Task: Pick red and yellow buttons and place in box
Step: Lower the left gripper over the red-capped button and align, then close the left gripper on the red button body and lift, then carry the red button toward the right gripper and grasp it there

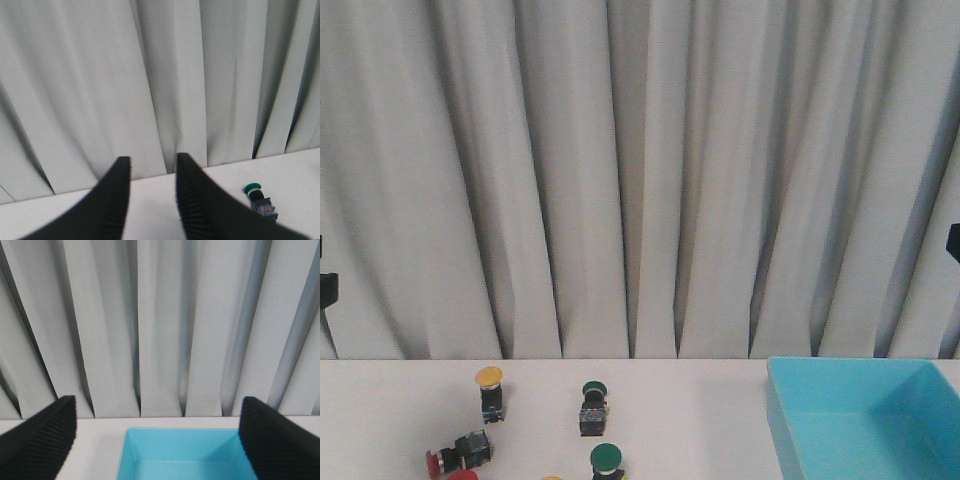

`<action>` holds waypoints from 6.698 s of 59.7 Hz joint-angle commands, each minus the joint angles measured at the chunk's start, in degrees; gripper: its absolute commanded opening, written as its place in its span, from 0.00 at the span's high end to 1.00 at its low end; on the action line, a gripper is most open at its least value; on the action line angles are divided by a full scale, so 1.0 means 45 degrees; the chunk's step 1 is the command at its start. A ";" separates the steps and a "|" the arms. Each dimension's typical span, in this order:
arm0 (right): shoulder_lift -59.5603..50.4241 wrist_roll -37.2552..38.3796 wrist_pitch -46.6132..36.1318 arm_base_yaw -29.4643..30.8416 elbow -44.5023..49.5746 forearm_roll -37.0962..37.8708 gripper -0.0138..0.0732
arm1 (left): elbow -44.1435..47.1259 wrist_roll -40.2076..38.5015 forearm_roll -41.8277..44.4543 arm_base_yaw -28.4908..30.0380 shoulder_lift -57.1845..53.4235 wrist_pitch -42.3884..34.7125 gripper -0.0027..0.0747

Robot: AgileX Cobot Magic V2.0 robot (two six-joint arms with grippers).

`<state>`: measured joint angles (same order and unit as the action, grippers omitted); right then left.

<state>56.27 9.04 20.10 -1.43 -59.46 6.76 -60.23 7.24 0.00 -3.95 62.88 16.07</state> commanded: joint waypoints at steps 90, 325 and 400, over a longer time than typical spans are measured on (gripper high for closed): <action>-0.0066 -0.0168 -0.0774 0.0048 -0.0436 0.0144 0.26 | -0.8052 -0.2094 0.1172 -0.2836 1.0743 1.0251 0.22; -0.0066 -0.0168 -0.0454 0.0048 -0.0436 -0.0587 0.26 | -0.8086 0.0280 -0.1126 -0.1802 0.9050 0.9463 0.96; 0.1221 -1.3251 -0.1140 -0.8392 -0.0437 0.0613 0.26 | -0.8086 0.4969 -1.5148 -0.4616 0.5864 0.9642 0.96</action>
<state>61.64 -50.10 19.13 -39.13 -59.53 4.90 -95.00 34.58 -63.42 -24.00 91.72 61.24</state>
